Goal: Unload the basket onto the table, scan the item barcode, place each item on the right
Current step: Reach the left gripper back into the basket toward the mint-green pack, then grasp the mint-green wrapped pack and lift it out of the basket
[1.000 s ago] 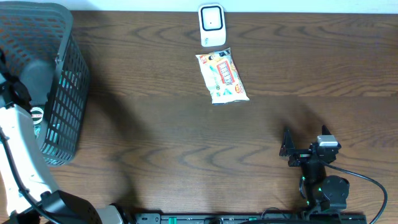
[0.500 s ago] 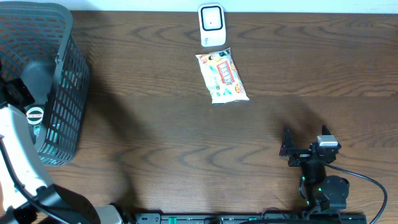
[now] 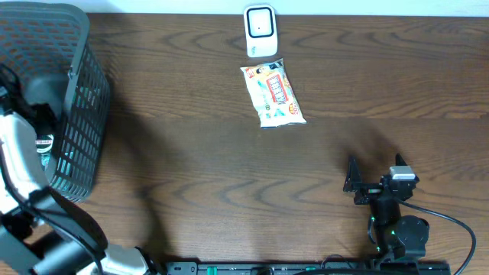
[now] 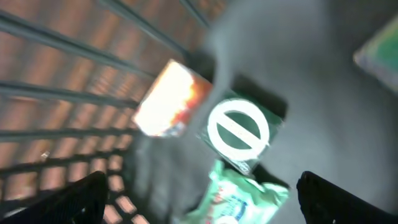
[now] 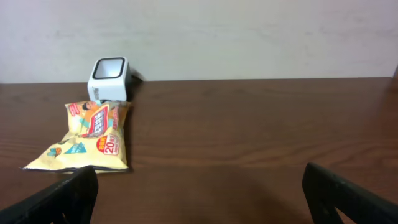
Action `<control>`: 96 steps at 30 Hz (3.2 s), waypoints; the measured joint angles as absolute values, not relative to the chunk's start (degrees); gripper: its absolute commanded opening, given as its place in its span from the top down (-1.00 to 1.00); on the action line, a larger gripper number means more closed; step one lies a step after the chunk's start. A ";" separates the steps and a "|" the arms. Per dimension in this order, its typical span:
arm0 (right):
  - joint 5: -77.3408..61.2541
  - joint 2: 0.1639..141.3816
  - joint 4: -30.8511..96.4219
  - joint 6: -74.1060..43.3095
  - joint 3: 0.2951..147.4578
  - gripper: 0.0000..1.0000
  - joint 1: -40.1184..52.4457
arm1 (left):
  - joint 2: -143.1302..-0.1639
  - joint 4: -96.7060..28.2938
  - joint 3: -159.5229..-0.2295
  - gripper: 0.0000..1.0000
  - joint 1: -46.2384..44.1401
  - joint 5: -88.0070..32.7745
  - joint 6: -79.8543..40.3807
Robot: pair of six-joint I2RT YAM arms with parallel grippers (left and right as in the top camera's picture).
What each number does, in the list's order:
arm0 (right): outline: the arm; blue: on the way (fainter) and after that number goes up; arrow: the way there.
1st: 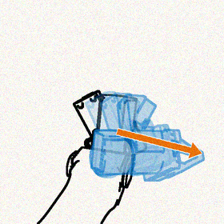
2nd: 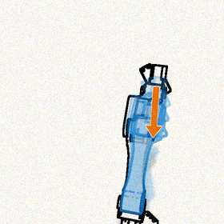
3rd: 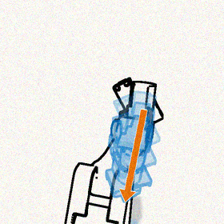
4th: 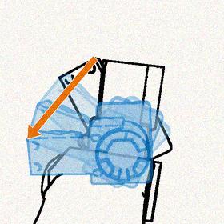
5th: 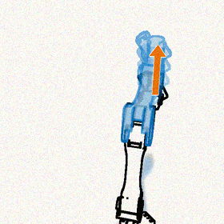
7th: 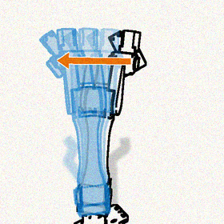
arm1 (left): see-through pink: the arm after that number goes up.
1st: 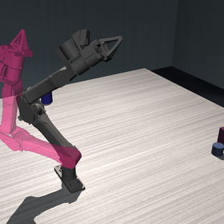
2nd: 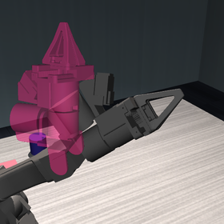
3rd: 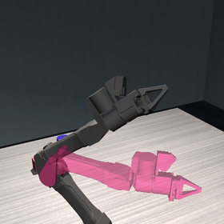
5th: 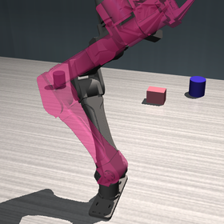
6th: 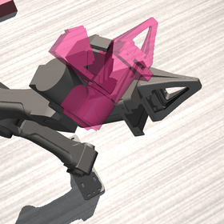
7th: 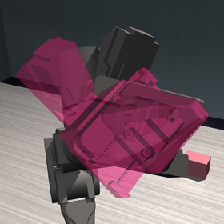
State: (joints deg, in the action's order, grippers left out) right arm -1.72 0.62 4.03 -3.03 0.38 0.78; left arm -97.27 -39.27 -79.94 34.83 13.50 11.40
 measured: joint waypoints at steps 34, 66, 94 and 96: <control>-1.72 0.62 4.03 -3.03 0.38 -0.99 0.78 | -104.57 -41.80 -69.38 -0.74 35.24 10.24 1.45; -1.72 0.64 4.03 -3.03 0.38 -0.98 0.78 | -76.05 -27.44 -74.46 0.85 36.32 0.08 -8.01; -1.72 0.64 4.03 -3.03 0.38 -0.99 0.78 | -58.06 -9.32 -74.65 0.85 9.39 -8.12 -11.73; -1.72 0.64 4.03 -3.03 0.38 -0.99 0.78 | -58.00 -9.13 -74.65 0.86 7.27 -12.45 -11.70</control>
